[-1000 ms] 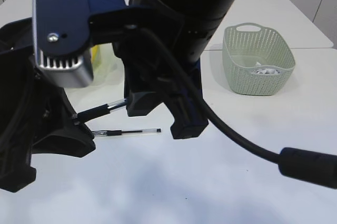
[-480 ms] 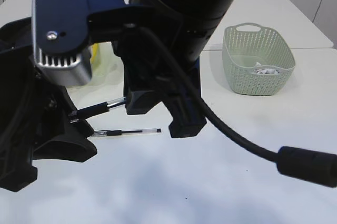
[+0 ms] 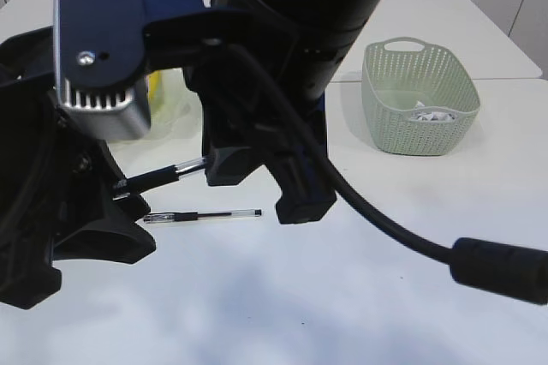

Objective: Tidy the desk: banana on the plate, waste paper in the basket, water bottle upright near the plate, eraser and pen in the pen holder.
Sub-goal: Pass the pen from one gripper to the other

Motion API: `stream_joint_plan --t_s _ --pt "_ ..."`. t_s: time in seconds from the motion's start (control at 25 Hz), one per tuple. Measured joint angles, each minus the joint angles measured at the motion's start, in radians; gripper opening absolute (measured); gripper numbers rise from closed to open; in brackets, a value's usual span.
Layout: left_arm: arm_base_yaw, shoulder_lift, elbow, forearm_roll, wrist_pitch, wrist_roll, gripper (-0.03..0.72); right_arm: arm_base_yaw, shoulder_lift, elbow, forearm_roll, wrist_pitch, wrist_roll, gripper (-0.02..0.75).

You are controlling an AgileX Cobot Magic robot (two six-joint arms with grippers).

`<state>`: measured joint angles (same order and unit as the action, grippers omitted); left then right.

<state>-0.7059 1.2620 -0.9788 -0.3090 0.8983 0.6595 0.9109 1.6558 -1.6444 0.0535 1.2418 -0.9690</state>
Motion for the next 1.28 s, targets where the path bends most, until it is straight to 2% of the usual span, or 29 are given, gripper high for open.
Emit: stream_joint_plan --t_s 0.64,0.96,1.12,1.28 --pt "0.000 0.000 0.000 0.045 -0.008 -0.032 0.245 0.000 -0.024 0.000 -0.028 0.000 0.008 0.050" --pt "0.000 0.000 0.000 0.108 -0.008 -0.076 0.245 0.000 -0.026 0.000 -0.045 0.002 0.015 0.050" --pt "0.000 0.000 0.000 0.127 -0.008 -0.106 0.245 -0.029 -0.027 0.000 -0.045 0.002 0.017 0.050" --pt "0.000 0.000 0.000 0.130 -0.008 -0.122 0.245 -0.101 -0.033 0.000 -0.043 0.002 0.022 0.050"
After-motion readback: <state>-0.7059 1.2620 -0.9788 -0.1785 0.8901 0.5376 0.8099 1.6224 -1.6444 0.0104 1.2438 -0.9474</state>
